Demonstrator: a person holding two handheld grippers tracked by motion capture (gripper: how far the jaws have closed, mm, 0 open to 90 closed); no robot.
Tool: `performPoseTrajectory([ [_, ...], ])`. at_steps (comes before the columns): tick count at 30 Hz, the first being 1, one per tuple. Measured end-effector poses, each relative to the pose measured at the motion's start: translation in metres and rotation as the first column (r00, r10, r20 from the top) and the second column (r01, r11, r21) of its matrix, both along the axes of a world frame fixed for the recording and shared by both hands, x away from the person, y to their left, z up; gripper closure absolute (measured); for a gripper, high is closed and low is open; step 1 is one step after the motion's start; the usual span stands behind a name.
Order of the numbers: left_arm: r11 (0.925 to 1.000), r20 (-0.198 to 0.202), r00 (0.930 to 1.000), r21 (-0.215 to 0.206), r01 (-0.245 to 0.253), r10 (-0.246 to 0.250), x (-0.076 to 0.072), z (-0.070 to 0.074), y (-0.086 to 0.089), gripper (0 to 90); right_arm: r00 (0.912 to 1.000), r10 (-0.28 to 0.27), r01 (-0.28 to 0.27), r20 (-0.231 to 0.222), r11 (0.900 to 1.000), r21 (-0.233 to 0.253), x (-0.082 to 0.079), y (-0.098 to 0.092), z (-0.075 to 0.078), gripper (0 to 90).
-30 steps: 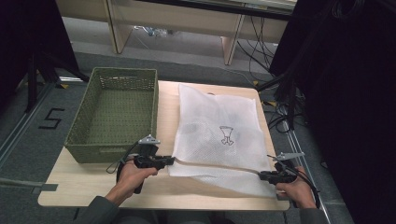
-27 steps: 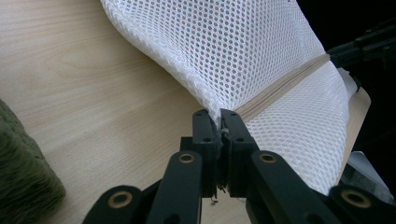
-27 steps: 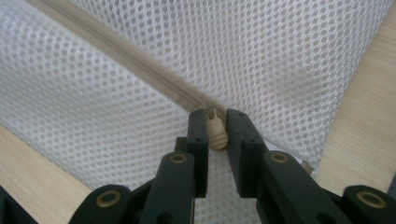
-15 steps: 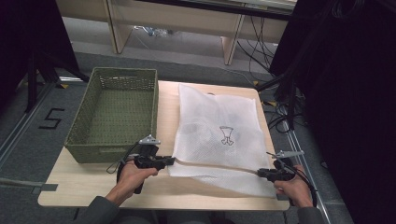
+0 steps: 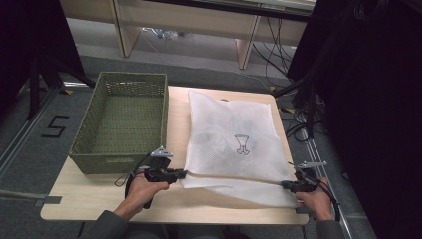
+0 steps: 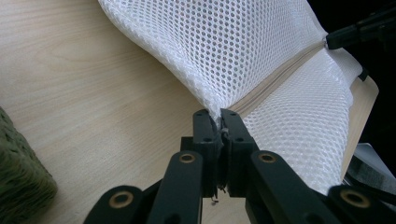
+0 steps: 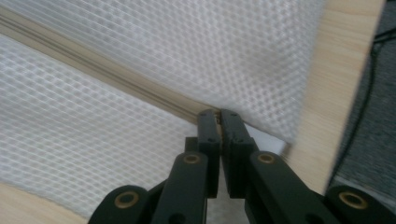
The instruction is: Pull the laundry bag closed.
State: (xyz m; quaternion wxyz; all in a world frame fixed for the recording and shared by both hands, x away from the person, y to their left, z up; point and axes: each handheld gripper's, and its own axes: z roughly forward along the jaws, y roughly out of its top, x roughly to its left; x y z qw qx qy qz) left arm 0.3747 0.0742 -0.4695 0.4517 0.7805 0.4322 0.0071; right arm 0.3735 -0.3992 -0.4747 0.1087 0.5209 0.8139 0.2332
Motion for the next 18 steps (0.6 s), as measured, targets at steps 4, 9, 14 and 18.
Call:
performPoseTrajectory([
  [4,1.0000,-0.002,1.0000,0.000,0.002,-0.002,0.000,0.000,0.000,85.7,0.9991,-0.041,0.041,0.008,0.999,0.004,-0.001,-0.007,0.000,88.5],
  [9,1.0000,-0.007,1.0000,0.002,0.005,-0.005,0.000,-0.002,-0.001,85.6,0.9997,-0.018,0.018,0.015,1.000,-0.019,0.002,-0.009,0.000,88.5],
  [14,0.9999,-0.008,0.9999,0.009,0.008,-0.008,0.000,-0.004,-0.004,85.5,0.9992,-0.024,0.025,0.034,0.998,-0.055,0.008,-0.007,0.000,88.5],
  [18,0.9998,-0.006,1.0000,0.021,0.001,0.000,0.001,-0.006,-0.004,85.3,0.9991,-0.011,0.014,0.042,0.997,-0.074,0.015,-0.005,-0.001,88.5],
])
